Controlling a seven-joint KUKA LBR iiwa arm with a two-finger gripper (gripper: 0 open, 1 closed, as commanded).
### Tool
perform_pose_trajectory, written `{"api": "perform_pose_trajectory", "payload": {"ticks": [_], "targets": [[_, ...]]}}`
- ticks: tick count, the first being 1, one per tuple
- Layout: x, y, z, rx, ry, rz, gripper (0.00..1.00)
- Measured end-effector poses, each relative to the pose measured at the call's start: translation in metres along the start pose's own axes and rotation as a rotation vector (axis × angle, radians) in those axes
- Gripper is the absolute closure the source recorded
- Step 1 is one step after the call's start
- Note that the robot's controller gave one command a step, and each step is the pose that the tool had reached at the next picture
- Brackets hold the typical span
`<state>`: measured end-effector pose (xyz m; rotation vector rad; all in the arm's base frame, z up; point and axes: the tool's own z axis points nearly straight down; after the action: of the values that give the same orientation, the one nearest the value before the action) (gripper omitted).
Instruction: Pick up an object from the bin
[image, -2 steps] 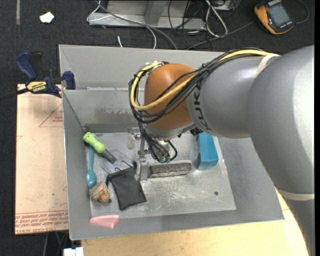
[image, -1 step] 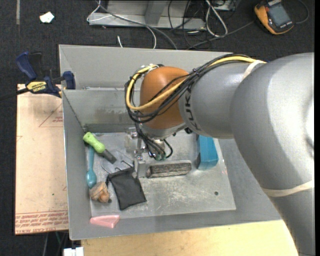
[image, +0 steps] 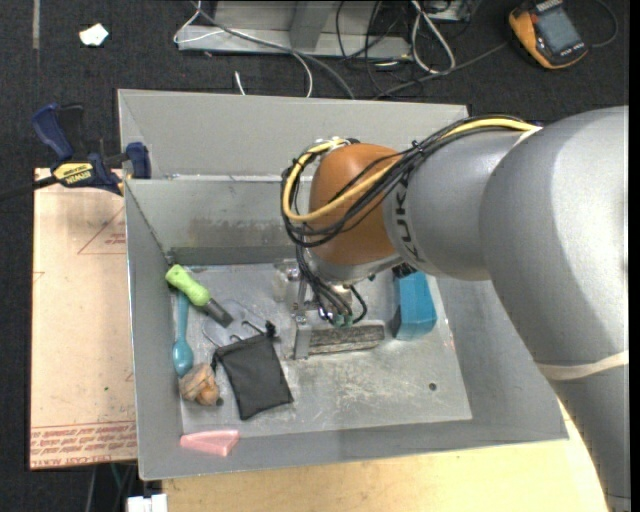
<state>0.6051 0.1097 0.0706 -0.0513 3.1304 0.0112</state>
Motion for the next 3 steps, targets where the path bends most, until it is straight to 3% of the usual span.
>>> {"api": "perform_pose_trajectory", "payload": {"ticks": [1,2,3], "targets": [[0.000,-0.013,0.003,0.001,0.002,-0.012,0.00],[0.002,-0.061,0.001,-0.001,0.002,0.192,0.00],[0.004,-0.092,0.001,0.000,0.002,0.228,0.00]]}}
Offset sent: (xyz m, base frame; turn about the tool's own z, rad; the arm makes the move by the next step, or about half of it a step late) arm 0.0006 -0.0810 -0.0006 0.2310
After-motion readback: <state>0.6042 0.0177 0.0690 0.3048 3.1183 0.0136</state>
